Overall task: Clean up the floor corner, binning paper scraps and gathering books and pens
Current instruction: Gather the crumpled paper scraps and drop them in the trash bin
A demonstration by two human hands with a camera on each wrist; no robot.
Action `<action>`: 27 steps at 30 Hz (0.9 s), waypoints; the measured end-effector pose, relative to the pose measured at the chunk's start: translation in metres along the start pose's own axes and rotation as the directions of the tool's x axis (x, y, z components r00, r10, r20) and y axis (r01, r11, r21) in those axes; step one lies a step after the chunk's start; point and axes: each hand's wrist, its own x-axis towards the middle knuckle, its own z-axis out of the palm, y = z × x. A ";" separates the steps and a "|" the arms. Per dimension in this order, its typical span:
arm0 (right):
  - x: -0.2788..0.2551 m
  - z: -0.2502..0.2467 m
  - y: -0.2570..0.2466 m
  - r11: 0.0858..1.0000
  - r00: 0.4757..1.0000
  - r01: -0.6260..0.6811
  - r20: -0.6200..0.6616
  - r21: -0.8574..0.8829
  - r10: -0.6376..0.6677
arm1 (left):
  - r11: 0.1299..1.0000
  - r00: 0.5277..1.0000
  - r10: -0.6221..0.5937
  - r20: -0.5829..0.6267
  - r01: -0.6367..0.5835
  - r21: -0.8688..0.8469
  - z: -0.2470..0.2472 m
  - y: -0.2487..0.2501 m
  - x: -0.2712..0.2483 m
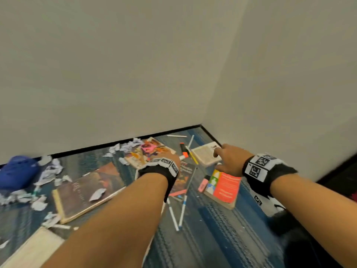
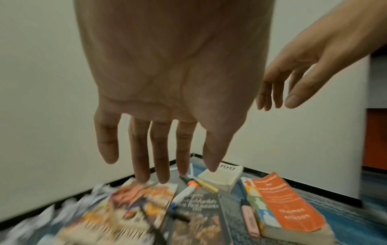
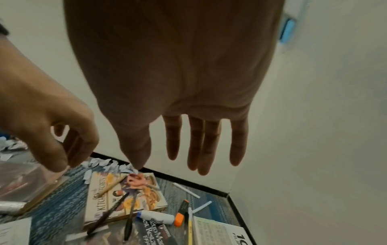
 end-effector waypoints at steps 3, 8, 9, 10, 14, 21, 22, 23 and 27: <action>0.054 -0.020 -0.051 0.992 0.990 0.101 0.108 -0.070 -0.093 | 0.981 0.981 -0.148 0.125 0.162 -0.109 0.024 -0.057 0.007; 0.131 -0.030 -0.123 0.971 0.972 0.229 0.074 -0.064 -0.225 | 0.913 0.905 -0.347 0.246 0.387 -0.133 0.078 -0.119 0.020; 0.143 -0.026 -0.136 0.963 0.963 0.264 0.082 -0.063 -0.258 | 0.911 0.908 -0.358 0.216 0.391 -0.133 0.079 -0.126 0.018; 0.156 -0.021 -0.149 0.951 0.950 0.305 0.089 -0.060 -0.299 | 0.914 0.913 -0.367 0.175 0.390 -0.115 0.083 -0.135 0.020; 0.203 0.018 -0.187 0.899 0.897 0.427 0.169 -0.096 -0.408 | 0.862 0.869 -0.491 0.059 0.494 -0.111 0.098 -0.185 0.022; 0.279 0.088 -0.245 0.825 0.826 0.563 0.081 -0.050 -0.558 | 0.834 0.874 -0.468 0.131 0.486 -0.260 0.142 -0.258 -0.011; 0.285 0.096 -0.252 0.811 0.814 0.581 0.046 -0.070 -0.579 | 0.873 0.901 -0.403 0.162 0.432 -0.229 0.146 -0.261 -0.016; 0.291 0.104 -0.257 0.795 0.803 0.595 0.034 -0.118 -0.596 | 0.904 0.917 -0.356 0.182 0.387 -0.183 0.148 -0.263 -0.019; 0.306 0.113 -0.267 0.725 0.774 0.611 0.048 -0.318 -0.631 | 0.892 0.922 -0.321 0.217 0.371 -0.260 0.141 -0.274 -0.009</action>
